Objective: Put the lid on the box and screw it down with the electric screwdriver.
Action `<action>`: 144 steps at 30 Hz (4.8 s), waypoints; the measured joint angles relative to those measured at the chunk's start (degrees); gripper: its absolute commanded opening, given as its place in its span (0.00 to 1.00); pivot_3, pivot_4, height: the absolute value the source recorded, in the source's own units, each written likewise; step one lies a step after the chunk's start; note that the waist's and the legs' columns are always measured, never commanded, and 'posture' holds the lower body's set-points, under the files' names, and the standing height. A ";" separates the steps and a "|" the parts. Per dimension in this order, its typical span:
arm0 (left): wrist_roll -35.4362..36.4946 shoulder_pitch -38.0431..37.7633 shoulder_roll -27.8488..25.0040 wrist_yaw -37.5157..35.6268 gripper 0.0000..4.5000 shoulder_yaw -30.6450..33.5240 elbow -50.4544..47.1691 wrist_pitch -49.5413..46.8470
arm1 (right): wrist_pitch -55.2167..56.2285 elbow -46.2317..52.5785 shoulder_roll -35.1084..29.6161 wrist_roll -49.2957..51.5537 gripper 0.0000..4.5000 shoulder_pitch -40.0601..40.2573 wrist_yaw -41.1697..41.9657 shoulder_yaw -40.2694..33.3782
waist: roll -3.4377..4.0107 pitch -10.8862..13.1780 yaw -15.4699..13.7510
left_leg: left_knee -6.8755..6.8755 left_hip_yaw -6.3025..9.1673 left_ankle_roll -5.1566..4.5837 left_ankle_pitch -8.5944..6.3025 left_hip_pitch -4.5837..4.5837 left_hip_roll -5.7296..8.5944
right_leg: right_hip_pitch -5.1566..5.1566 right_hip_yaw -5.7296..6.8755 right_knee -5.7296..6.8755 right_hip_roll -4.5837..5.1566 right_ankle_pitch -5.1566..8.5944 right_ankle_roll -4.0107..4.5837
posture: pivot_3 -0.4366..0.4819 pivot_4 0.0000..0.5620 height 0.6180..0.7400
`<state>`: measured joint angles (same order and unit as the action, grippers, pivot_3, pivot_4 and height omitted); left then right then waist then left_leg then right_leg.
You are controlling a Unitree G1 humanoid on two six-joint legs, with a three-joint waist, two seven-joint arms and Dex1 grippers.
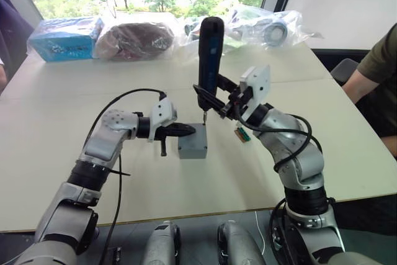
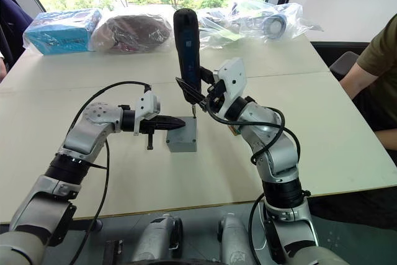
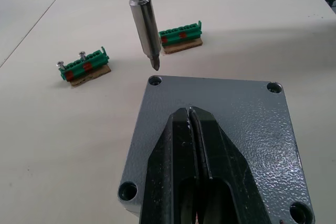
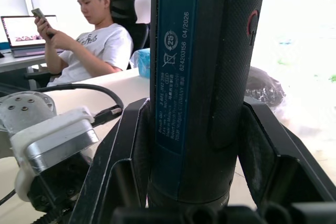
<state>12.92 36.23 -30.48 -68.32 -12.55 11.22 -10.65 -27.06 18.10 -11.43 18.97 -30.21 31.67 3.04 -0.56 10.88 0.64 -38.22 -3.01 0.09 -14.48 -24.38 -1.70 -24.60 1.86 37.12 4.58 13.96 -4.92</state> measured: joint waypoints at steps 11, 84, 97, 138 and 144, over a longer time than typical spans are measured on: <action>0.00 -0.09 -0.04 0.33 0.00 0.00 -0.16 -0.15 | 2.64 -2.61 -0.03 -0.71 0.40 0.17 -0.24 1.43 | 0.00 0.00 0.00 | 0.00 0.00 0.00 0.00 0.00 0.00 | 0.00 0.00 0.00 0.00 0.00 0.00 | 0.48 0.27 1.00; -4.17 -4.73 -1.23 0.87 0.00 -0.28 -1.90 -0.10 | -0.87 -4.60 -1.76 -2.48 0.40 3.19 -2.02 5.69 | -0.44 -3.30 0.08 | 1.30 0.24 -0.15 -0.16 2.07 -0.25 | 1.59 0.05 -1.06 0.45 0.51 0.72 | 0.48 0.27 1.00; -3.52 -4.78 -1.18 0.69 0.00 -0.18 -3.59 -0.54 | -2.08 -2.42 -3.19 -2.71 0.40 0.95 -3.45 5.36 | -0.16 -3.00 -0.05 | 1.36 0.24 -0.14 -0.16 1.31 -0.12 | 1.13 0.08 -1.11 0.74 0.48 0.74 | 0.48 0.27 1.00; 16.34 -0.27 -3.45 5.68 0.00 9.23 -26.01 -18.77 | -65.05 -32.95 -33.80 11.12 0.40 -25.20 -9.63 9.30 | -0.02 -0.21 0.04 | 0.95 0.03 -0.19 -0.11 -0.11 -0.03 | -0.15 0.00 -1.00 0.03 0.06 0.08 | 0.48 0.27 1.00; 15.93 -0.91 -4.39 6.05 0.00 8.78 -26.31 -18.79 | -64.58 -34.23 -32.35 8.35 0.40 -25.36 -8.80 9.77 | -0.02 -0.21 0.05 | 0.89 0.03 -0.19 -0.11 -0.10 -0.03 | -0.13 0.02 -0.96 0.01 0.06 0.08 | 0.48 0.27 1.00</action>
<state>28.85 35.32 -34.87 -62.27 -3.77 -15.09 -29.44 -91.65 -16.12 -43.78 27.32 -55.56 22.86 12.80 -0.58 10.68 0.69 -37.33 -2.98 -0.09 -14.60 -24.48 -1.73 -24.73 1.88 36.16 4.60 14.02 -4.84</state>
